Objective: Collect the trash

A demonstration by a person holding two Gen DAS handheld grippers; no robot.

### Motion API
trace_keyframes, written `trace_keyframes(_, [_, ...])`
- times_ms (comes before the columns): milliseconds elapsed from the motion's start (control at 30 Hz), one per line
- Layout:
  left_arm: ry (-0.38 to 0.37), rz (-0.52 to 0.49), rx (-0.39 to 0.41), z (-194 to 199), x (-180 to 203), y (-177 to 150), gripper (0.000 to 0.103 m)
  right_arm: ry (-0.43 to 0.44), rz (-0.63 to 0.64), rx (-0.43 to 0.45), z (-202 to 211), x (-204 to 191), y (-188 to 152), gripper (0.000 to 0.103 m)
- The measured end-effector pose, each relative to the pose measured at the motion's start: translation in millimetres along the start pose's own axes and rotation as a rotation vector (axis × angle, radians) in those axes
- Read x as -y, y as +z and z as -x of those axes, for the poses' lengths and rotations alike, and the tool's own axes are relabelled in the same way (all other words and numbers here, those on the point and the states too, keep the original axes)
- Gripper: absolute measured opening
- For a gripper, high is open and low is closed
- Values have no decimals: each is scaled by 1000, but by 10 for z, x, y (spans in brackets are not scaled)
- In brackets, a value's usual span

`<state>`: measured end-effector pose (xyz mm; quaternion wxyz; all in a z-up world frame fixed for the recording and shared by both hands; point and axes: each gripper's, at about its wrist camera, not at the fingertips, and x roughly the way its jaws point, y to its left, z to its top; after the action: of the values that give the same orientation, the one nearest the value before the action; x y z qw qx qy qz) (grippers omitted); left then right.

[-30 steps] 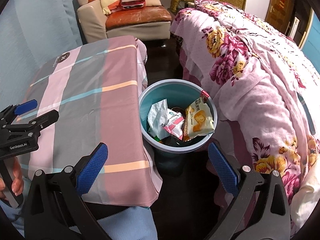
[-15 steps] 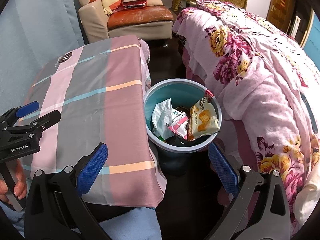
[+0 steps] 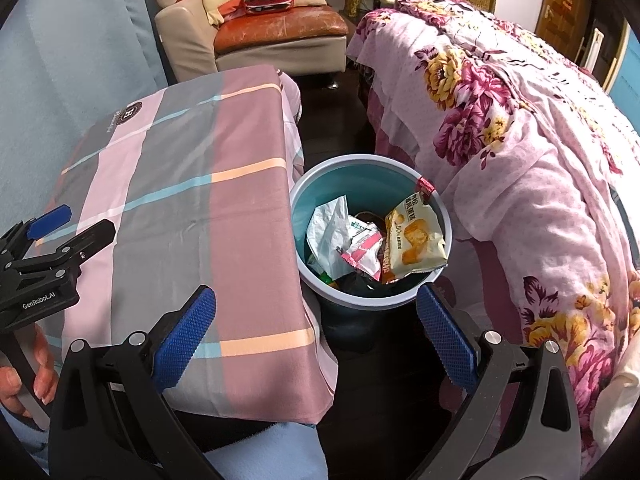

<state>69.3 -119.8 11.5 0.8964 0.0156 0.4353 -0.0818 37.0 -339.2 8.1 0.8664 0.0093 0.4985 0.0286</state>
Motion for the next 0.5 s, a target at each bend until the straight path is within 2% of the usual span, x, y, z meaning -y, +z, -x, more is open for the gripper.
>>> trace_keyframes(500, [28,-2,-2,-106,-58,-21,99,-3,12,-26,-156,-63,52,96])
